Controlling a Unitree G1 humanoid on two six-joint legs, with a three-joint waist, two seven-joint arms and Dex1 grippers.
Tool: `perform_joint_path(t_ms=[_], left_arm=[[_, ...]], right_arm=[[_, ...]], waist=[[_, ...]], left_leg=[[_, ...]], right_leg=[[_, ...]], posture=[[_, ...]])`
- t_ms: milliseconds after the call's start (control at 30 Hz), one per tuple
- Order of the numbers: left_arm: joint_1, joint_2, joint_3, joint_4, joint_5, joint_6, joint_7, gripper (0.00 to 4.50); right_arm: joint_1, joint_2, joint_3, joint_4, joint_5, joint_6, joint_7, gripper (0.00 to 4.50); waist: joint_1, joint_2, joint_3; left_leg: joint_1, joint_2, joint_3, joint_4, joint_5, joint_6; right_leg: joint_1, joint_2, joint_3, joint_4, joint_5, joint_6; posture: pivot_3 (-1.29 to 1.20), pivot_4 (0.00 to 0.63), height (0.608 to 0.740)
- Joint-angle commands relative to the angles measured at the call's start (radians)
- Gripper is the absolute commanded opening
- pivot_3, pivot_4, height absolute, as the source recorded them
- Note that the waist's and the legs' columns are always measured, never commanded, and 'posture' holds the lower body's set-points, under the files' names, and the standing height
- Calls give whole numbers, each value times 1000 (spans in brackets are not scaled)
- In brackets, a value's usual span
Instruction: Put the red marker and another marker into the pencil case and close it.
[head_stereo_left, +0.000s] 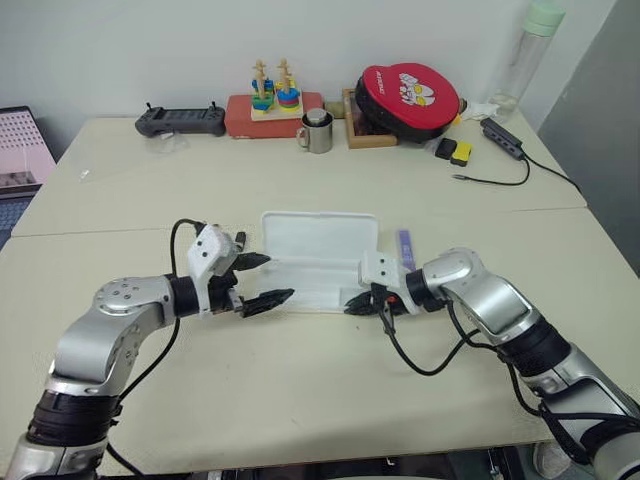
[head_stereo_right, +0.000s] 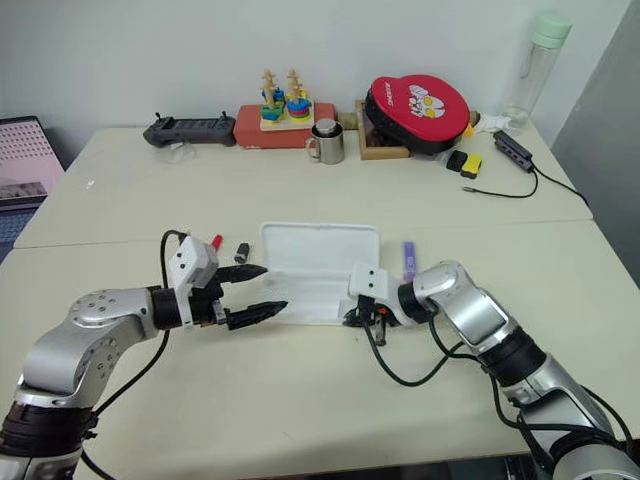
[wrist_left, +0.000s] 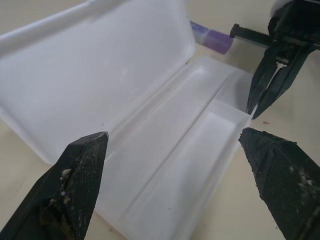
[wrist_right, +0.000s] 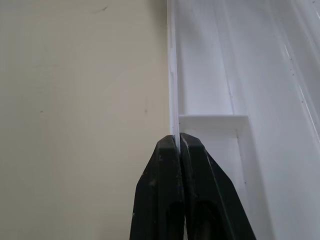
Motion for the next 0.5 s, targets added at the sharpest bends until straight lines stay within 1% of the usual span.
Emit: perform_joint_path(t_ms=[33, 167, 333, 433, 500], left_arm=[[31, 20, 62, -69, -28, 13, 9, 4500], [65, 17, 116, -100, -51, 51, 37, 4500], [85, 10, 284, -87, -136, 120, 105, 4500], [99, 12, 404, -29, -162, 158, 157, 4500], [94, 9, 427, 33, -136, 158, 202, 4500]], right_arm=[[7, 5, 24, -39, -21, -24, 11, 15], [15, 7, 31, -42, -26, -41, 24, 15], [22, 6, -12, -67, -3, -57, 33, 918], [14, 35, -118, -130, 123, -1, 46, 1555], [-7, 63, -175, -146, 182, 26, 29, 2129]], waist=[[0, 0, 0], [0, 0, 0], [1, 0, 0], [1, 0, 0], [1, 0, 0]], left_leg=[[0, 0, 0, 0, 0, 0], [0, 0, 0, 1, 0, 0], [0, 0, 0, 1, 0, 0], [0, 0, 0, 1, 0, 0], [0, 0, 0, 0, 0, 0]], right_leg=[[0, 0, 0, 0, 0, 0], [0, 0, 0, 0, 0, 0], [0, 0, 0, 0, 0, 0], [0, 0, 0, 0, 0, 0], [0, 0, 0, 0, 0, 0]], posture=[[0, 150, 740], [0, 150, 740], [0, 150, 740], [0, 150, 740], [0, 150, 740]])
